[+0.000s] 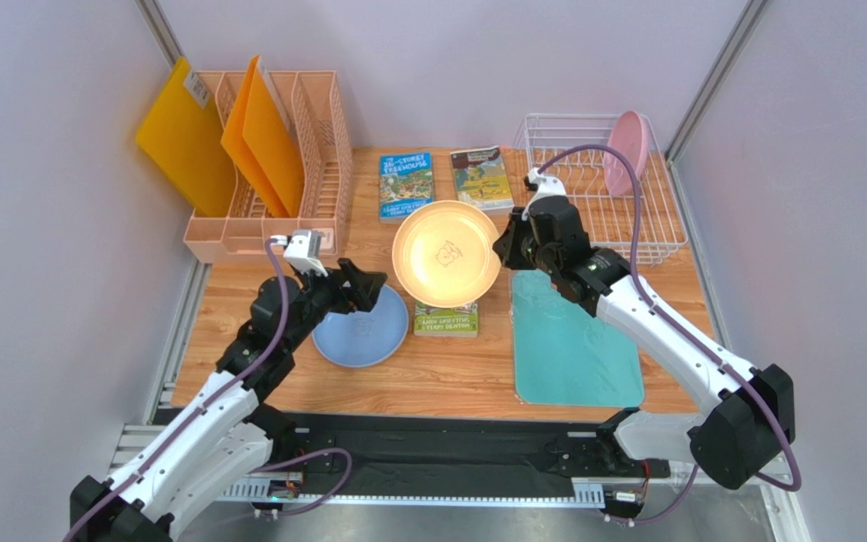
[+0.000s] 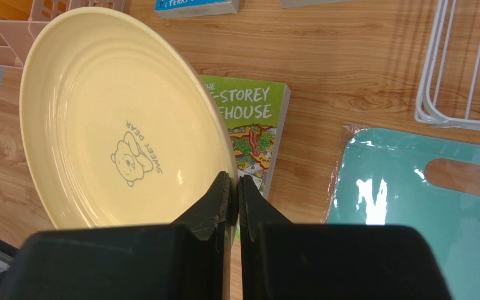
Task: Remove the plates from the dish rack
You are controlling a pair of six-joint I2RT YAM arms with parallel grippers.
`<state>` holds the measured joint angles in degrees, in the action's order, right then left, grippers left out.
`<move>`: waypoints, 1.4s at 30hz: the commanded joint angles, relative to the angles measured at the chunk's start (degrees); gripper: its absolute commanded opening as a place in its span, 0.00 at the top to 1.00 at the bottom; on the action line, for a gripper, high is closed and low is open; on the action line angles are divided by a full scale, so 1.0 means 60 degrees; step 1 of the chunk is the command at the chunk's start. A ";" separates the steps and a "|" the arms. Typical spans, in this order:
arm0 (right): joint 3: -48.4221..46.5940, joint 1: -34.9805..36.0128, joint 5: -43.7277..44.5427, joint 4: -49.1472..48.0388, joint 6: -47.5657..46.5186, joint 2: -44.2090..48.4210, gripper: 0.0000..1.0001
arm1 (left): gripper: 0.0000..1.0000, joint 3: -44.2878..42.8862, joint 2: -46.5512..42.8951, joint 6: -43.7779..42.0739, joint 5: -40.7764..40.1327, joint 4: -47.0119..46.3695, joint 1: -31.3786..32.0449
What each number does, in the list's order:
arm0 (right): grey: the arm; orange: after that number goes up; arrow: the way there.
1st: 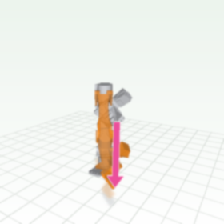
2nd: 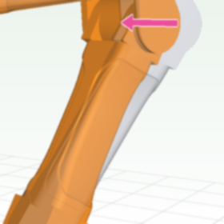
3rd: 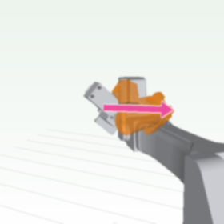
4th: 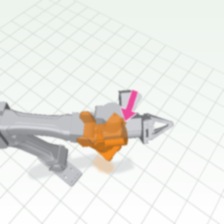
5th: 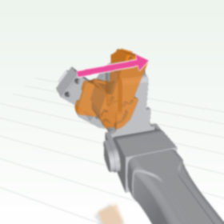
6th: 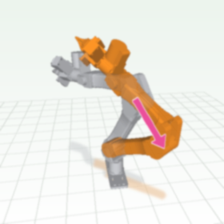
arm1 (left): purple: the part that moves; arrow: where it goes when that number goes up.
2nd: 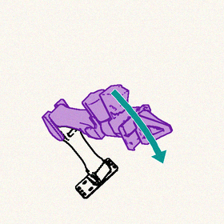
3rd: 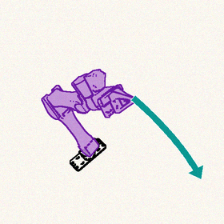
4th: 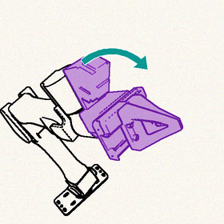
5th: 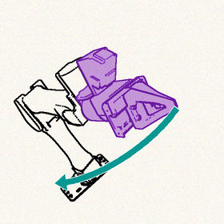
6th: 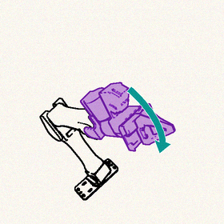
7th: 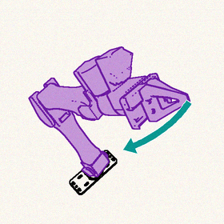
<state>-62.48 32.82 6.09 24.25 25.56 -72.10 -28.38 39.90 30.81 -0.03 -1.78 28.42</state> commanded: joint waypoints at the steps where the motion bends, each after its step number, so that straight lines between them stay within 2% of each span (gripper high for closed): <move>1: 0.0290 0.0023 -0.0589 -0.0920 0.0529 -0.0127 1.00 | 0.07 0.0057 0.0541 0.0241 0.0385 -0.0595 0.0038; 11: 0.0511 0.0272 -0.1336 -0.1200 0.0866 -0.0172 1.00 | 0.14 -0.0118 0.1699 0.0490 0.0738 -0.1329 0.0067; 15: 0.0511 0.0346 -0.1425 -0.1273 0.0925 -0.0186 1.00 | 0.26 -0.0206 0.1963 0.0491 0.0723 -0.1432 0.0126; 17: 0.0511 0.0390 -0.1483 -0.1288 0.0954 -0.0172 1.00 | 0.42 -0.0264 0.2138 0.0461 0.0665 -0.1432 0.0155; 18: 0.0525 0.0390 -0.1483 -0.1288 0.0969 -0.0157 1.00 | 0.56 -0.0294 0.2168 0.0461 0.0650 -0.1417 0.0170; 19: 0.0511 0.0404 -0.1498 -0.1302 0.0955 -0.0142 1.00 | 0.79 -0.0309 0.2241 0.0461 0.0606 -0.1402 0.0184; 21: 0.0482 0.0404 -0.1513 -0.1273 0.0940 -0.0142 1.00 | 1.00 -0.0426 0.2417 0.0432 0.0577 -0.1213 0.0213; 25: 0.0467 0.0404 -0.1513 -0.1229 0.0881 -0.0186 0.99 | 1.00 -0.0543 0.2462 0.0227 0.0037 -0.0803 0.0374; 26: 0.0467 0.0419 -0.1440 -0.1200 0.0867 -0.0172 0.92 | 1.00 -0.0616 0.2432 0.0111 0.0049 -0.0613 0.0433; 28: 0.0438 0.0419 -0.1279 -0.1113 0.0736 -0.0142 0.81 | 1.00 -0.0704 0.2287 -0.0036 -0.0796 0.0045 0.0477; 30: 0.0365 0.0404 -0.1030 -0.0981 0.0633 -0.0128 0.73 | 1.00 -0.0734 0.2140 -0.0110 -0.1339 0.0615 0.0477; 32: 0.0321 0.0404 -0.0504 -0.0834 0.0413 -0.0098 0.57 | 1.00 -0.0661 0.1847 -0.0111 -0.1619 0.0910 0.0477; 38: 0.0174 0.0360 -0.0121 -0.0614 0.0164 -0.0186 0.53 | 1.00 -0.0353 0.1129 0.0254 -0.2351 0.1833 0.0477; 42: 0.0115 0.0258 -0.0121 -0.0556 0.0076 -0.0259 0.48 | 1.00 -0.0557 0.0894 0.0665 -0.3491 0.3367 0.0477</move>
<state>-59.07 35.05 3.55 20.91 27.53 -73.84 -30.41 46.89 32.05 -13.50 10.26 31.11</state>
